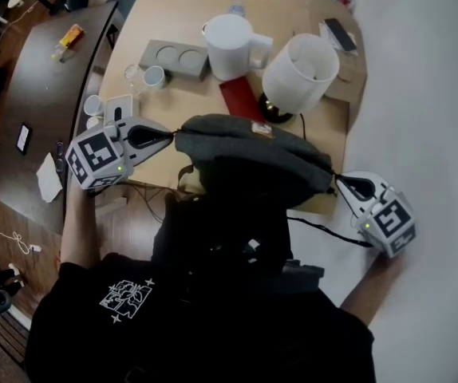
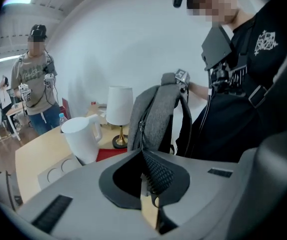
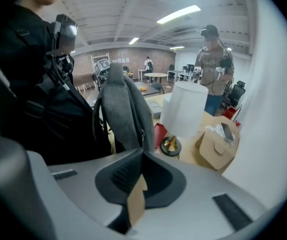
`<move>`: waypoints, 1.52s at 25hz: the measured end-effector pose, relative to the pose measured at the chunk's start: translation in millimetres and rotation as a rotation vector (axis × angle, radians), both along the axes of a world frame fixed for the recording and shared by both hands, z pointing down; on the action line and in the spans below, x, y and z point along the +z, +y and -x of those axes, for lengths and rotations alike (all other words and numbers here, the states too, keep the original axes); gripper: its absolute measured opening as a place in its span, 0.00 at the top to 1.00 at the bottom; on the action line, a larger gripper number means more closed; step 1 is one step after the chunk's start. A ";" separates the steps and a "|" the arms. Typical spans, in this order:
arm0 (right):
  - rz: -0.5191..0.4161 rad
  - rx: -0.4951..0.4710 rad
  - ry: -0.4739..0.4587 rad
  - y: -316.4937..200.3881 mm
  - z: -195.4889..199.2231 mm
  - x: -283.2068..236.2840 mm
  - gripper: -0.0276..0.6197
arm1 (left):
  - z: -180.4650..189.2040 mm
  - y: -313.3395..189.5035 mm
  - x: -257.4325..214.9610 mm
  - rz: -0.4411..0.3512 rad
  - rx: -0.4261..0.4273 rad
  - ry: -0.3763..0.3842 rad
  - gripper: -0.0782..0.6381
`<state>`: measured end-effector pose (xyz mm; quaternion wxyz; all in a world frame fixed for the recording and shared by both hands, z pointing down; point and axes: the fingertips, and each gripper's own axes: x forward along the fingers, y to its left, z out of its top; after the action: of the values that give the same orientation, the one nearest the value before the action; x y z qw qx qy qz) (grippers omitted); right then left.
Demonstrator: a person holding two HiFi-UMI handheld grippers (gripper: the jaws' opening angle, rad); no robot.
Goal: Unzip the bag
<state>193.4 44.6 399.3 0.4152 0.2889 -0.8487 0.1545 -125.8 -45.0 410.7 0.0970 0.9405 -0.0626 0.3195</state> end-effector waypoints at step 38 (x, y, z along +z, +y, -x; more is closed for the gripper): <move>-0.038 0.049 -0.150 -2.4 17.1 81.5 0.81 | 28.7 -25.4 46.9 -0.140 -0.446 0.185 0.90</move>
<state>176.3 42.2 480.8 0.3409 0.3051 -0.8729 0.1696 -154.6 -70.4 457.6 0.1052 0.9331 -0.2813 0.1977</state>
